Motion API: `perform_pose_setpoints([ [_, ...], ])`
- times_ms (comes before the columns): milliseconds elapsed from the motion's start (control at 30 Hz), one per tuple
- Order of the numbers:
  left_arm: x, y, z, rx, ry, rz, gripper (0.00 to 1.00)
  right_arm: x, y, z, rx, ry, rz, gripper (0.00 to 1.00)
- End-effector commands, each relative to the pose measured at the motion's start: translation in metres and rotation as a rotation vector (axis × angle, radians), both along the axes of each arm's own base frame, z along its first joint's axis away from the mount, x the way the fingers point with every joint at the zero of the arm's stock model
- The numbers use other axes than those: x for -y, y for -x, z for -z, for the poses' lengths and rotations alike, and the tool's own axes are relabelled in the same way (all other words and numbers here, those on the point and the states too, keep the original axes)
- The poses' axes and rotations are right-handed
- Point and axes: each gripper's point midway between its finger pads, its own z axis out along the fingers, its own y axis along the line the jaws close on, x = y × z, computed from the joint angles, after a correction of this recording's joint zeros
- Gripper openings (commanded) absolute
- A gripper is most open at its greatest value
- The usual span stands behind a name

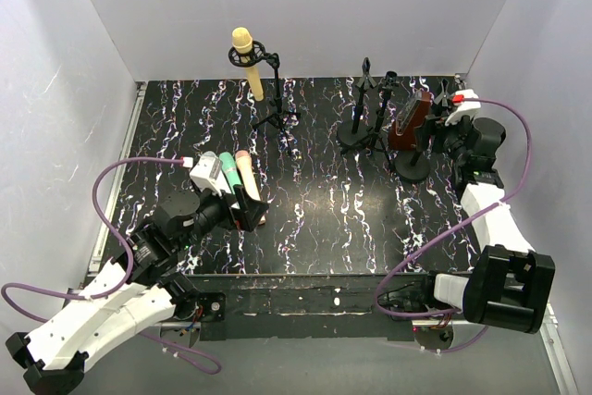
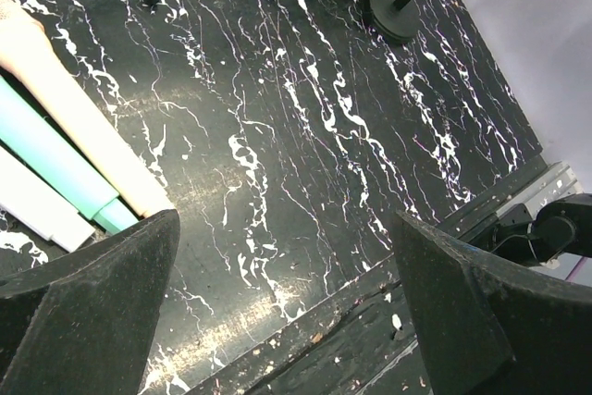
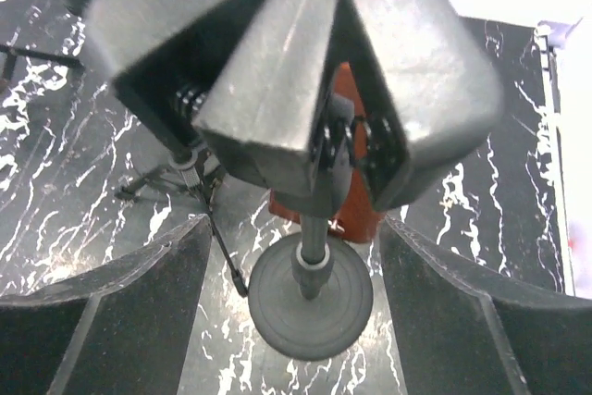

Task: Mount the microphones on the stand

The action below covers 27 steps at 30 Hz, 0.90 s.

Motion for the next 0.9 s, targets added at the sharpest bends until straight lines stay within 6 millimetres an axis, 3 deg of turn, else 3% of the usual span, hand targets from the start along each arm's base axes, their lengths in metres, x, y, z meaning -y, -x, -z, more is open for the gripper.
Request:
perform_pose_setpoints([
  [0, 0.002, -0.001, -0.019, 0.029, 0.021, 0.007, 0.98, -0.008, -0.013, -0.033, 0.217, -0.012, -0.056, 0.77],
  [200, 0.004, -0.002, -0.019, 0.030, 0.017, 0.011, 0.98, -0.015, -0.014, -0.026, 0.338, 0.046, -0.138, 0.57],
  [367, 0.004, -0.004, -0.021, 0.035, 0.015, 0.008, 0.98, -0.003, -0.022, -0.025, 0.326, 0.035, -0.109, 0.39],
  [533, 0.005, -0.003, -0.021, 0.036, 0.017, 0.014, 0.98, 0.003, -0.024, -0.031, 0.305, -0.016, -0.145, 0.03],
  [867, 0.001, 0.000, -0.024, 0.048, 0.021, 0.014, 0.98, -0.007, 0.006, -0.069, 0.334, -0.011, -0.283, 0.01],
])
